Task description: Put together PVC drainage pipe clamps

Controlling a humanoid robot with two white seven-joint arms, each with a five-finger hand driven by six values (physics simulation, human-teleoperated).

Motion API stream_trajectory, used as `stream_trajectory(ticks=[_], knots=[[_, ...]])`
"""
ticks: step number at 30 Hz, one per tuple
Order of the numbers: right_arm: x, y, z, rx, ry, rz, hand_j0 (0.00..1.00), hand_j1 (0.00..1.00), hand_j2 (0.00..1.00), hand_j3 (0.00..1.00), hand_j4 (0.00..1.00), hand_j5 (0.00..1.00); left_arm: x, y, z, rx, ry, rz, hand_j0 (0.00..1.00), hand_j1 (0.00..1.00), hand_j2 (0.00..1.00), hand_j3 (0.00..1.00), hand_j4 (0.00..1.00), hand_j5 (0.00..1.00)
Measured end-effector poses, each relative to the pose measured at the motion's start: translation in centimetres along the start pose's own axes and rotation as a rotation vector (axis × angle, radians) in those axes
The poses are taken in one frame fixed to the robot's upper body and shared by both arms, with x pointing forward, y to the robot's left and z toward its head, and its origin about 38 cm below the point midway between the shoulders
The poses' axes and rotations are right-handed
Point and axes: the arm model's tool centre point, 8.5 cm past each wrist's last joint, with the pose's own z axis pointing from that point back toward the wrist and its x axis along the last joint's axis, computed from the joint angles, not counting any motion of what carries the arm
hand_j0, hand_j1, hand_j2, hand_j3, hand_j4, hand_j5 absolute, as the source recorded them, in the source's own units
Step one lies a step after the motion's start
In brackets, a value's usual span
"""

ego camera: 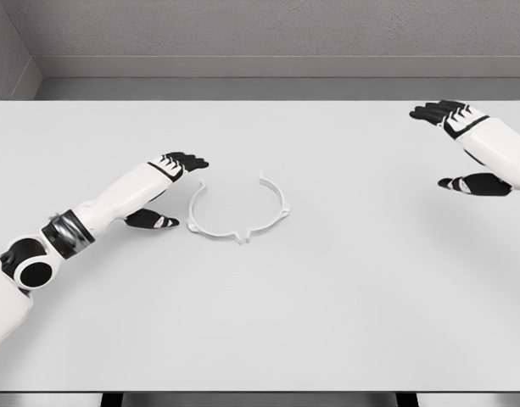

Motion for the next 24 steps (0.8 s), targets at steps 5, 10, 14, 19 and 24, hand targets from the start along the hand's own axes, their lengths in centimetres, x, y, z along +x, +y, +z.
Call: stream_trajectory(ticks=[5,10,14,19,24], knots=[[0.1,0.0,0.0,0.001,-0.001,0.000,1.00,1.00,1.00,1.00,1.00,1.00,0.6,-0.5,-0.4,-0.008,-0.018,0.003,1.00,1.00,1.00,1.00,1.00,1.00],[0.1,0.1,0.0,0.000,-0.003,-0.001,1.00,1.00,1.00,1.00,1.00,1.00,0.7,-0.7,-0.7,-0.014,-0.023,0.000,1.00,1.00,1.00,1.00,1.00,1.00],[0.1,0.0,-0.1,-0.002,-0.004,0.000,1.00,1.00,1.00,1.00,1.00,1.00,0.9,-1.0,-0.9,-0.020,-0.026,-0.005,1.00,1.00,1.00,1.00,1.00,1.00],[0.1,0.0,-0.1,-0.002,-0.004,0.000,1.00,1.00,1.00,1.00,1.00,1.00,1.1,-1.2,-1.2,-0.020,-0.033,-0.002,1.00,1.00,1.00,1.00,1.00,1.00],[0.1,0.0,-0.1,-0.002,-0.004,0.000,1.00,1.00,1.00,1.00,1.00,1.00,1.2,-1.3,-1.4,-0.018,-0.035,0.002,1.00,1.00,1.00,1.00,1.00,1.00]])
